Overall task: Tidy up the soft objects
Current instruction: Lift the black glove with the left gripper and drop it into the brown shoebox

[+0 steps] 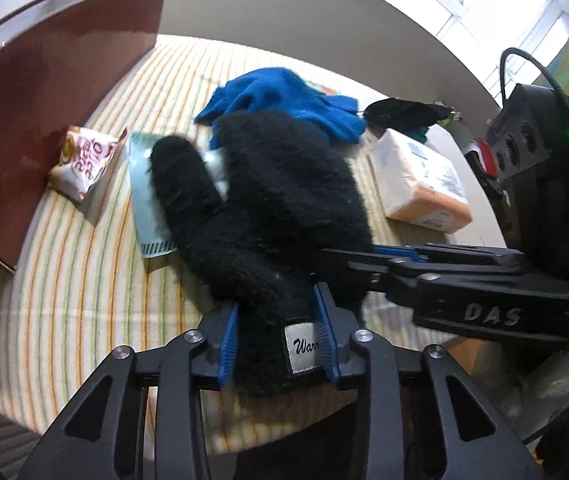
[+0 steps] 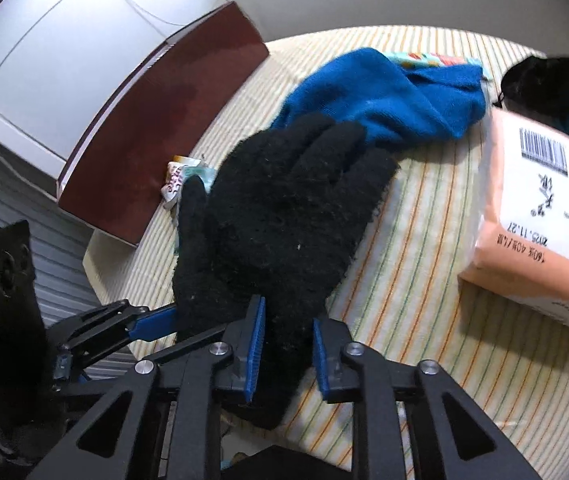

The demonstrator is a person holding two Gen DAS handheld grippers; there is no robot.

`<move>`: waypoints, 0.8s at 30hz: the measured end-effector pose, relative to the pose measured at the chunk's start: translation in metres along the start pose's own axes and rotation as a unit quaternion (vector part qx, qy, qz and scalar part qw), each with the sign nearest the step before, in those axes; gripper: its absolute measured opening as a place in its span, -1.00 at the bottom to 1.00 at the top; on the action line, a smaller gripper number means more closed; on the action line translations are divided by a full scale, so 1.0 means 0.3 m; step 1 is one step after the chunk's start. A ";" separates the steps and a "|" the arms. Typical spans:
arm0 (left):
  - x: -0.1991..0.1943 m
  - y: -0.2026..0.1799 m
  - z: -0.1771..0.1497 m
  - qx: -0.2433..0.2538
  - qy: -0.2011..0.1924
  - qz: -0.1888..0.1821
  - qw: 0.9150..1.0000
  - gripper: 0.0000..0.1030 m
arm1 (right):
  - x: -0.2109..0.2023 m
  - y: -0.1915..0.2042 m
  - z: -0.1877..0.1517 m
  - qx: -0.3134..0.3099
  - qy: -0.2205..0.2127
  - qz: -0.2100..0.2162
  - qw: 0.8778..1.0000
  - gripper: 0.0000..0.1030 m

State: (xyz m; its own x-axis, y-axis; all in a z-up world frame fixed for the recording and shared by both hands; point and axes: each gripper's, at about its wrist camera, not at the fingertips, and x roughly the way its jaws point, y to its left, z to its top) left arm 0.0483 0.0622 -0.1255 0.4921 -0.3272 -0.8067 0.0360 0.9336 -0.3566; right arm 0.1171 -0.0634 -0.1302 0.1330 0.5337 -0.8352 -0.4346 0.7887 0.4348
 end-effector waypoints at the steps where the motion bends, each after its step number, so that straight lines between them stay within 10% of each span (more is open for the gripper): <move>1: 0.000 -0.003 0.000 0.006 -0.004 0.001 1.000 -0.37 | 0.004 -0.009 0.002 0.007 0.001 0.005 1.000 -0.57; 24: -0.151 -0.066 0.037 0.045 -0.084 -0.014 0.995 -0.66 | -0.173 0.127 -0.002 -0.059 -0.067 -0.022 0.996 -0.85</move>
State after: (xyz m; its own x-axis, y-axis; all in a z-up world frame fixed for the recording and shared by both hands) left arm 0.0349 0.0603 -0.0767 0.6285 -0.3309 -0.7039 0.1250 0.9362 -0.3285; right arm 0.0931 -0.0611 -0.0705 0.2680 0.5417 -0.7967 -0.5271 0.7746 0.3494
